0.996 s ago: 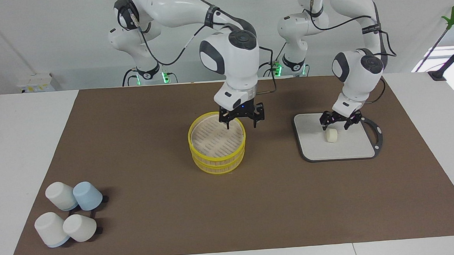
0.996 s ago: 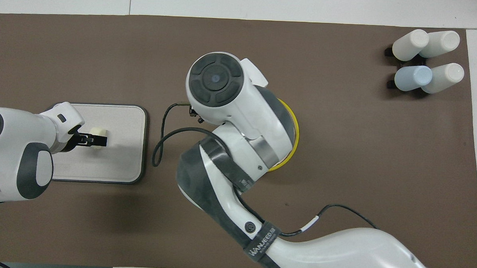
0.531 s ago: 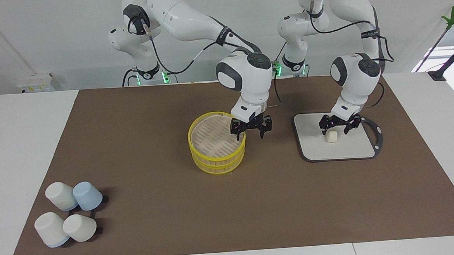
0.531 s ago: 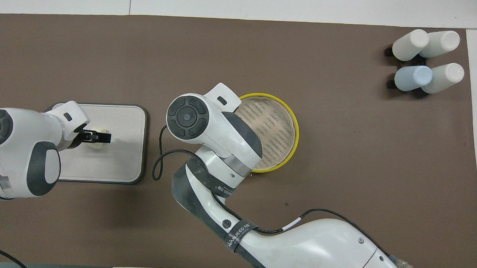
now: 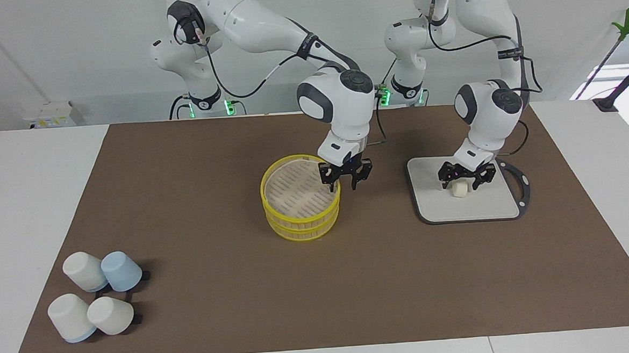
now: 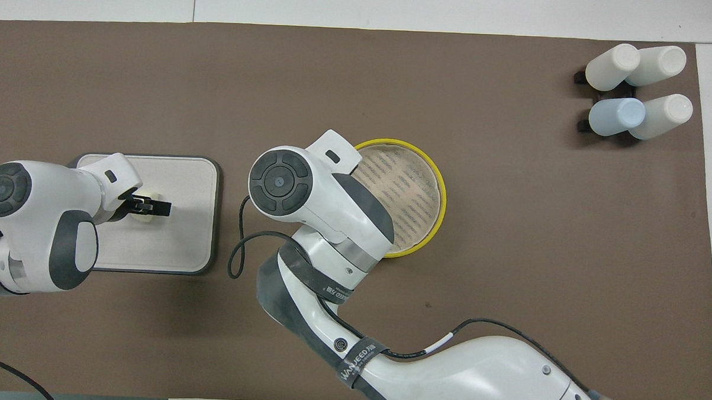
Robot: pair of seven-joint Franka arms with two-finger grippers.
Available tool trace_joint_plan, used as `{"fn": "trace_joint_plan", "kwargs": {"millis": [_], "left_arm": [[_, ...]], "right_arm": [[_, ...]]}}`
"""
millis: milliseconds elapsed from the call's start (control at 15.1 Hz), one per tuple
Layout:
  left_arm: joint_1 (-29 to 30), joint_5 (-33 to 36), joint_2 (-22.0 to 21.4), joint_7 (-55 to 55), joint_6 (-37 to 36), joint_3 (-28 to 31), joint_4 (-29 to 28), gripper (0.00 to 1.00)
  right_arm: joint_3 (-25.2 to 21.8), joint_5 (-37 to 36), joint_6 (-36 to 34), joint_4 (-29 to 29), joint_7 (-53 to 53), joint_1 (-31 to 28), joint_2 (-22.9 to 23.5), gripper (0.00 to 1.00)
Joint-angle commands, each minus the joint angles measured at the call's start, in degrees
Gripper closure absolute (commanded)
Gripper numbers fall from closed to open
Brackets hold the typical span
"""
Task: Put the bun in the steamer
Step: 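Grasp the white lid with the right gripper while the left gripper grasps the bun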
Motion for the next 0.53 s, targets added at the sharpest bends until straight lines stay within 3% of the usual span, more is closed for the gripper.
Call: {"fn": "trace_joint_plan", "kwargs": {"millis": [0,199,465], "left_arm": [[-0.7,-0.6,-0.2,1.1,-1.5,0.4,0.5,0.19],[-0.7,-0.6,-0.3,1.0,-4.3,0.5,2.1,0.31],[-0.7,-0.6,-0.3,0.7,-4.3,0.5,2.1,0.59]], "right_arm": [[0.3,1.6,-0.2,-1.9,-1.5,-1.2,-1.4,0.77],[0.2,4.0,-0.3,-1.9,-2.6,-1.8,-1.4,0.95],[0.2,3.9,-1.1,-1.6,-3.2,-1.9,-1.5,0.98]]}}
